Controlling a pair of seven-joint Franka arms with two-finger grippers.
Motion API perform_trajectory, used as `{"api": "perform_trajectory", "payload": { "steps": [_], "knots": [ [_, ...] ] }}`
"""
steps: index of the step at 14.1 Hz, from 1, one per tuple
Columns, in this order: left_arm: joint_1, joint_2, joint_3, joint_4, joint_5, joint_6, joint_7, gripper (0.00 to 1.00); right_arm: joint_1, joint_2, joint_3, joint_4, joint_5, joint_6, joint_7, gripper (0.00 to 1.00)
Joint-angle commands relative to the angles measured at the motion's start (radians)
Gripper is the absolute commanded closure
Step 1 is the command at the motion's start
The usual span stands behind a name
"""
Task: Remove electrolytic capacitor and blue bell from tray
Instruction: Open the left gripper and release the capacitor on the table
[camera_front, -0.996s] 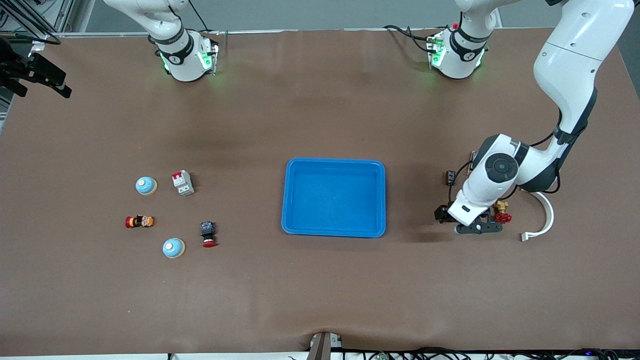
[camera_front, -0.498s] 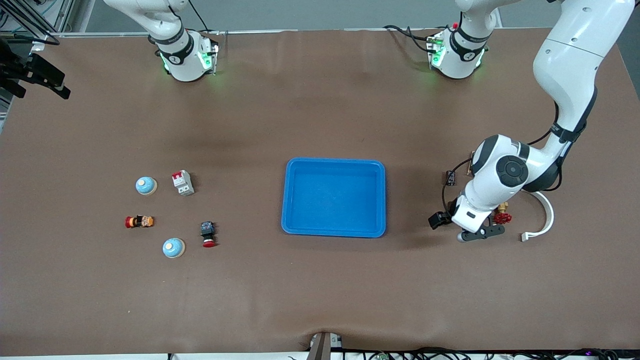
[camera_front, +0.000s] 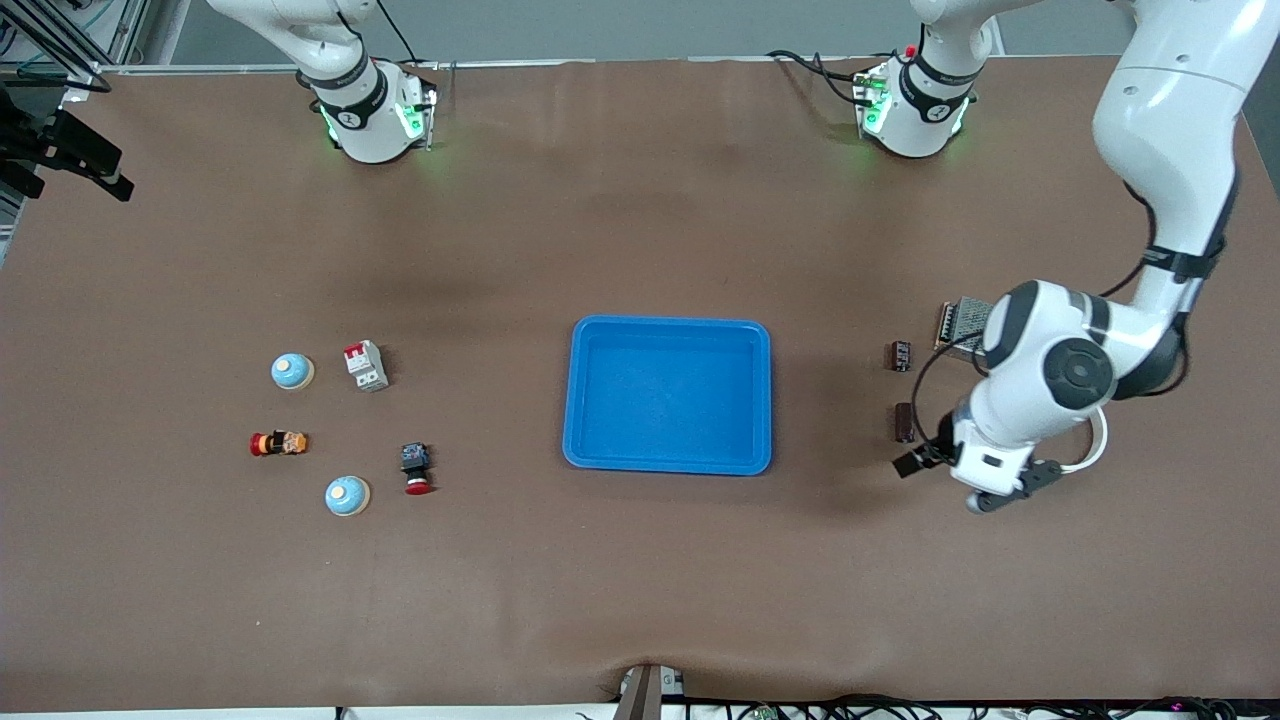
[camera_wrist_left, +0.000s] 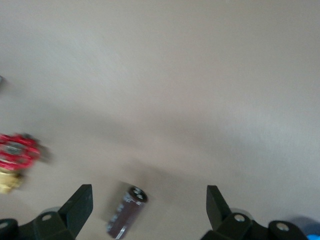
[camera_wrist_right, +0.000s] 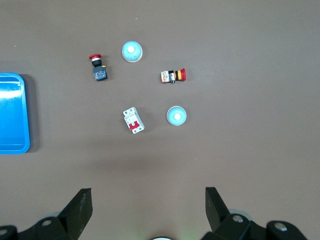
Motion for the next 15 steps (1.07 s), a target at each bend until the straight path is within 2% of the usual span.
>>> {"api": "perform_trajectory", "payload": {
  "steps": [1,5,7,10,13,15],
  "knots": [
    [-0.004,0.063,0.003,0.126,-0.018,-0.064,0.082,0.0,0.001,0.045,0.005,0.051,0.008,-0.008,-0.001,0.0],
    [-0.023,0.173,0.039,0.307,-0.013,-0.065,0.182,0.0,0.004,0.093,0.007,0.079,0.008,-0.014,-0.004,0.0],
    [-0.052,0.199,0.058,0.345,-0.01,-0.058,0.196,0.0,-0.004,0.096,0.007,0.08,0.008,-0.003,-0.005,0.0],
    [-0.127,0.236,0.118,0.397,-0.015,-0.056,0.198,0.0,-0.008,0.157,0.007,0.155,0.002,0.003,-0.004,0.0],
    [-0.132,0.256,0.118,0.422,-0.015,-0.054,0.204,0.0,-0.01,0.212,0.005,0.227,-0.011,0.042,-0.005,0.0],
    [-0.144,0.265,0.126,0.431,-0.013,-0.054,0.204,0.0,-0.011,0.218,0.005,0.234,-0.009,0.107,-0.005,0.0]
  ]
}}
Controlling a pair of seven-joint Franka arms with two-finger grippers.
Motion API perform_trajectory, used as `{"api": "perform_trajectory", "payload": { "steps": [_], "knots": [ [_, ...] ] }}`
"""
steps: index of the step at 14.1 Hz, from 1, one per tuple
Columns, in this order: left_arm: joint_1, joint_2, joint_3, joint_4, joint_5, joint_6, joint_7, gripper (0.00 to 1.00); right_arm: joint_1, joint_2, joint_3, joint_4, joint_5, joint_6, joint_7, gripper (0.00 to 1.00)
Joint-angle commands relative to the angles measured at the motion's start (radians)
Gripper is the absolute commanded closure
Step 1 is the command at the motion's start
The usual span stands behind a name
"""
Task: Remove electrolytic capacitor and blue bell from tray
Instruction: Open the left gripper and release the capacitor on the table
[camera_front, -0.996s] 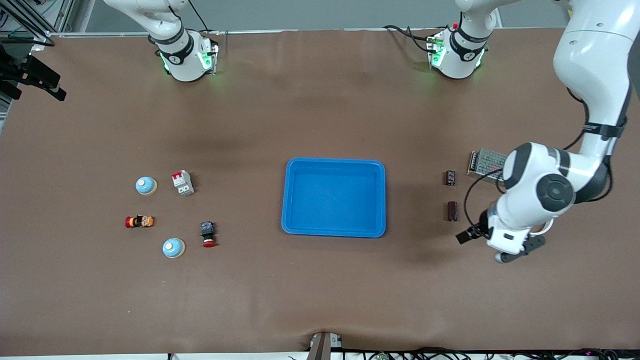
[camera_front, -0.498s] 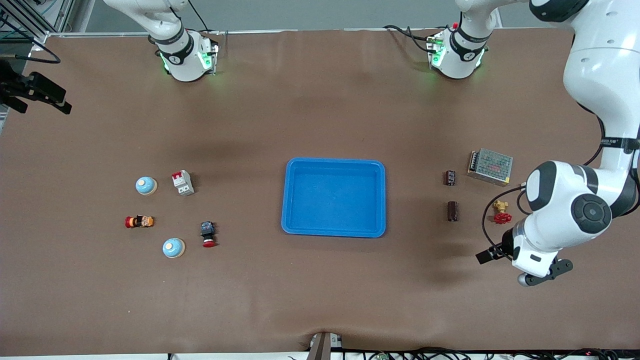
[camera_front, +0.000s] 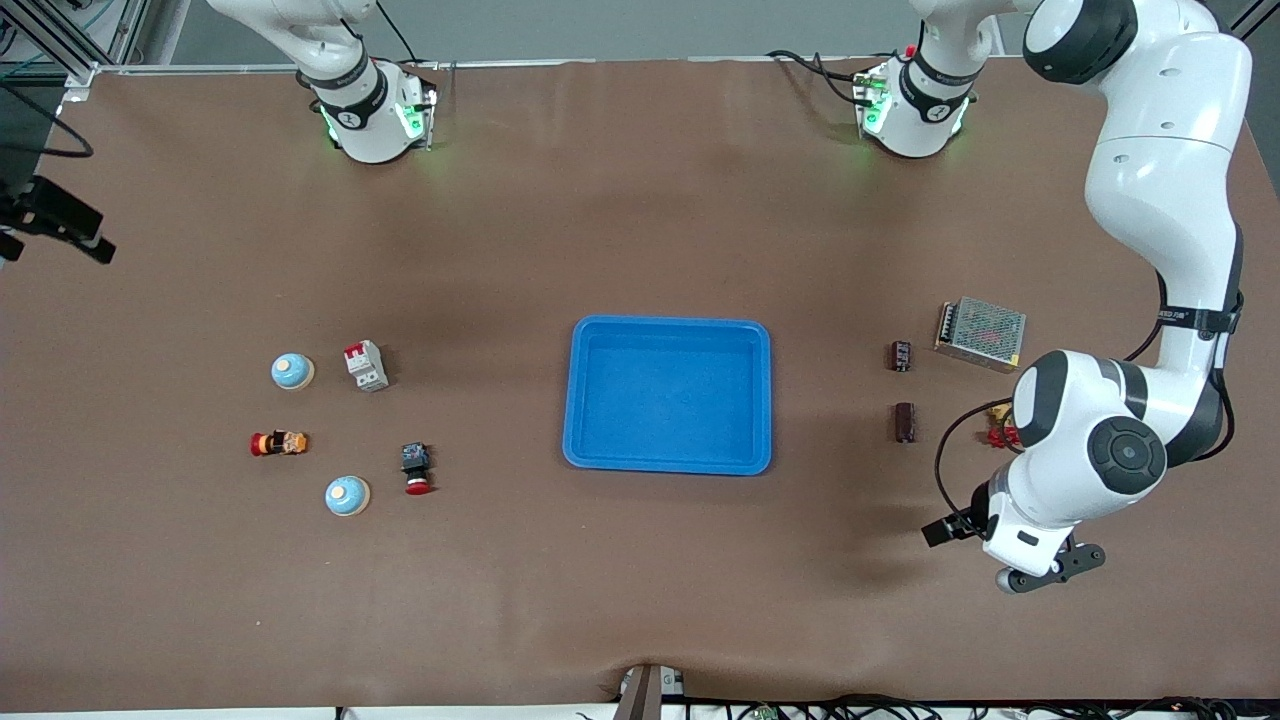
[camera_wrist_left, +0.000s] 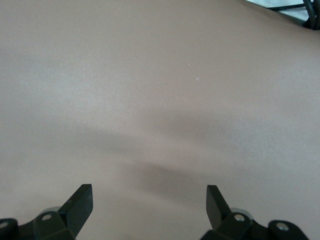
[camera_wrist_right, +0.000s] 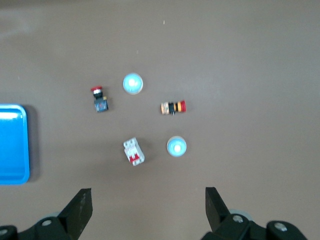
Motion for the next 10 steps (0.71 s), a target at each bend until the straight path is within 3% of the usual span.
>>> {"api": "perform_trajectory", "payload": {
  "steps": [1,5,10],
  "knots": [
    [-0.037,0.025,0.035,0.053,-0.016,-0.014,0.023,0.0,-0.01,0.035,0.005,0.054,-0.008,0.056,-0.005,0.0],
    [-0.157,0.017,0.18,0.06,-0.094,-0.017,0.03,0.0,-0.012,0.087,0.003,0.051,-0.009,0.078,-0.004,0.0],
    [-0.208,-0.002,0.252,0.06,-0.154,-0.046,0.083,0.0,-0.012,0.144,0.003,0.042,-0.009,0.116,-0.008,0.0]
  ]
}}
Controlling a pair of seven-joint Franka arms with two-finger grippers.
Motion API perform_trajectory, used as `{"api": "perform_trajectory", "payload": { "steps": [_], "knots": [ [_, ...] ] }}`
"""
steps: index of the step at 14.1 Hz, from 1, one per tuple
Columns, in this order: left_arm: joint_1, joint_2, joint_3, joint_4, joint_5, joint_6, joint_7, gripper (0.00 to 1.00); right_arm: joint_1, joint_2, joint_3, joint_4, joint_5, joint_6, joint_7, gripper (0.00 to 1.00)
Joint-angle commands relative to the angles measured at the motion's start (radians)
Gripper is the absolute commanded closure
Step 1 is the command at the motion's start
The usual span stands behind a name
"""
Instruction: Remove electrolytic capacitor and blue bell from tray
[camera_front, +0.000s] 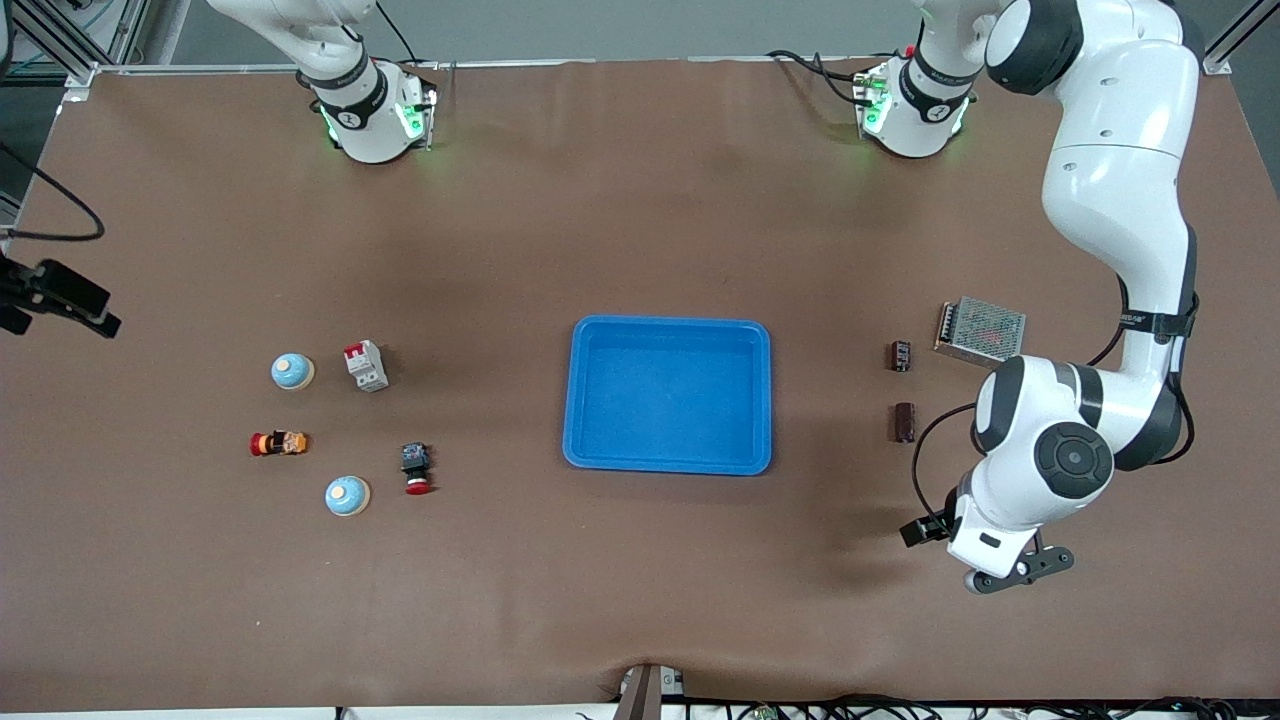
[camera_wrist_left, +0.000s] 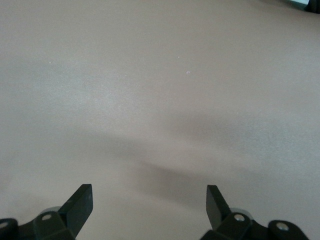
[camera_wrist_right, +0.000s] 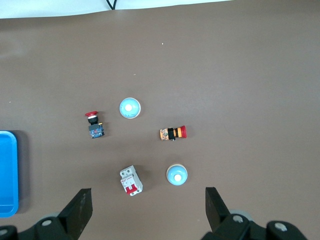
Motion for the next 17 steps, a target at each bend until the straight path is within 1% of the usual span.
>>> {"api": "perform_trajectory", "payload": {
  "steps": [1,3,4,5,8,9,11,12,13,14,16,17],
  "knots": [
    [-0.019,-0.024,0.045,0.025,-0.066,-0.068,0.084,0.0,-0.007,0.013,0.005,0.02,-0.009,-0.005,-0.008,0.0],
    [-0.019,-0.058,0.058,0.049,-0.106,-0.195,0.176,0.0,-0.012,0.011,0.003,0.025,-0.011,0.001,-0.01,0.0],
    [-0.021,-0.075,0.086,0.085,-0.127,-0.284,0.211,0.0,-0.01,0.01,0.005,0.025,-0.011,0.002,-0.01,0.0],
    [-0.022,-0.086,0.095,0.126,-0.147,-0.37,0.254,0.0,-0.01,0.01,0.005,0.025,-0.017,0.002,-0.01,0.0],
    [-0.021,-0.182,0.109,0.135,-0.161,-0.513,0.302,0.0,-0.001,0.013,0.005,0.025,-0.015,0.005,-0.01,0.0],
    [-0.021,-0.221,0.121,0.134,-0.196,-0.545,0.309,0.0,0.001,0.013,0.008,0.025,-0.015,0.005,-0.008,0.0],
    [-0.048,-0.311,0.219,0.128,-0.287,-0.614,0.355,0.0,-0.001,0.011,0.008,0.026,-0.012,-0.002,-0.008,0.0],
    [-0.05,-0.371,0.247,0.116,-0.311,-0.63,0.393,0.0,-0.003,0.01,0.008,0.028,-0.012,-0.003,-0.005,0.0],
    [-0.047,-0.432,0.255,0.097,-0.319,-0.638,0.426,0.0,-0.003,0.01,0.008,0.028,-0.012,-0.002,-0.005,0.0],
    [-0.042,-0.466,0.256,0.094,-0.328,-0.668,0.446,0.0,-0.003,0.011,0.008,0.028,-0.012,0.0,-0.005,0.0],
    [-0.061,-0.517,0.297,0.09,-0.33,-0.731,0.463,0.0,-0.004,0.013,0.008,0.026,-0.012,0.0,-0.005,0.0],
    [-0.062,-0.535,0.298,0.086,-0.332,-0.744,0.463,0.0,-0.003,0.014,0.008,0.025,-0.012,0.0,-0.007,0.0]
  ]
}}
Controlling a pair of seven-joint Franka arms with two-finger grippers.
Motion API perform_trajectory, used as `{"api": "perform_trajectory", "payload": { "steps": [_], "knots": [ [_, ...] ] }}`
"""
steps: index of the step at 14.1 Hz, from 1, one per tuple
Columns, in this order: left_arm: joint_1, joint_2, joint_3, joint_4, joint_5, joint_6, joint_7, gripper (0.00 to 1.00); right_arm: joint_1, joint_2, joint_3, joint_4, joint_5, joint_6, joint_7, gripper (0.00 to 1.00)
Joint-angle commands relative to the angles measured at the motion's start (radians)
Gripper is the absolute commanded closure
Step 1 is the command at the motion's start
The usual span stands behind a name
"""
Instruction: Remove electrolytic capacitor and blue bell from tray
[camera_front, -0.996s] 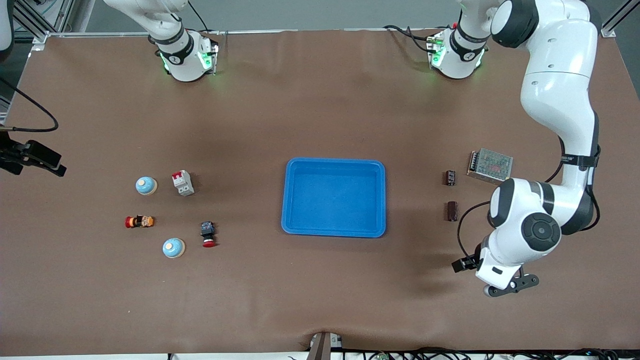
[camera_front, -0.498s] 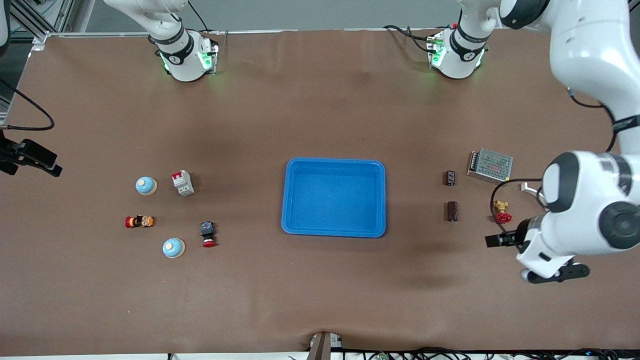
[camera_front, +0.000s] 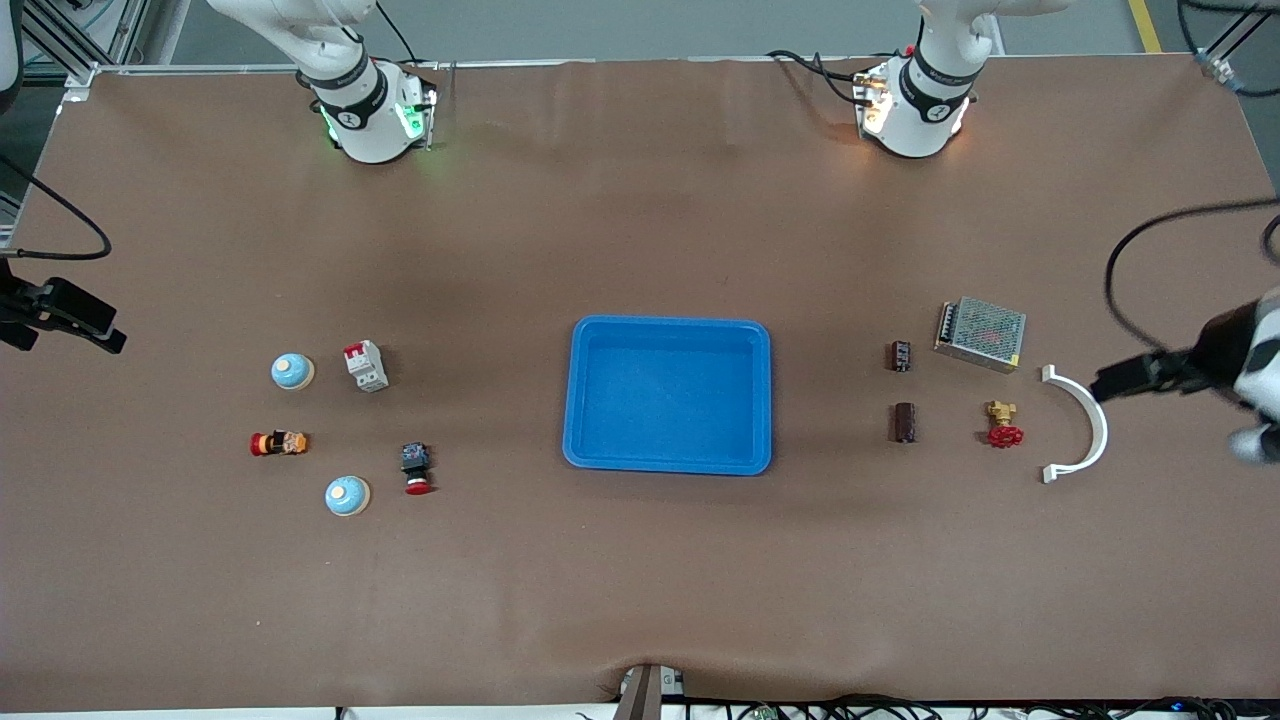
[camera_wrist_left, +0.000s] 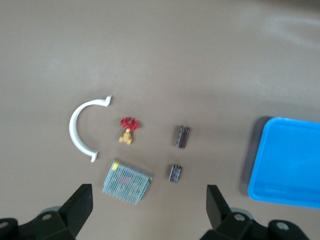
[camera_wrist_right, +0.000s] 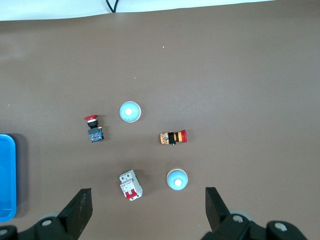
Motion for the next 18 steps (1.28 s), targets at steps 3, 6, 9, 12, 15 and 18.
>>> {"api": "perform_trajectory", "payload": {
  "steps": [3,6,9,12,15,18],
  "knots": [
    [-0.027,-0.105,0.03,-0.072,-0.02,-0.054,0.02,0.0,0.001,0.002,0.005,0.006,-0.01,-0.015,-0.003,0.0],
    [-0.027,-0.177,0.027,-0.147,-0.018,-0.052,0.033,0.0,-0.004,-0.001,0.005,0.009,-0.009,-0.016,0.004,0.0],
    [-0.03,-0.251,0.024,-0.23,-0.017,-0.043,0.037,0.0,-0.008,-0.012,0.005,0.014,-0.009,-0.018,0.003,0.0],
    [-0.036,-0.301,0.019,-0.302,-0.015,-0.02,0.037,0.0,-0.002,-0.02,0.003,0.031,-0.013,-0.091,0.004,0.0],
    [-0.045,-0.375,0.005,-0.399,-0.009,0.032,0.039,0.0,-0.011,-0.092,0.005,0.014,-0.005,-0.142,0.007,0.0],
    [-0.044,-0.433,-0.01,-0.488,-0.006,0.092,0.037,0.0,-0.013,-0.136,0.005,-0.039,-0.001,-0.127,0.007,0.0]
  ]
}}
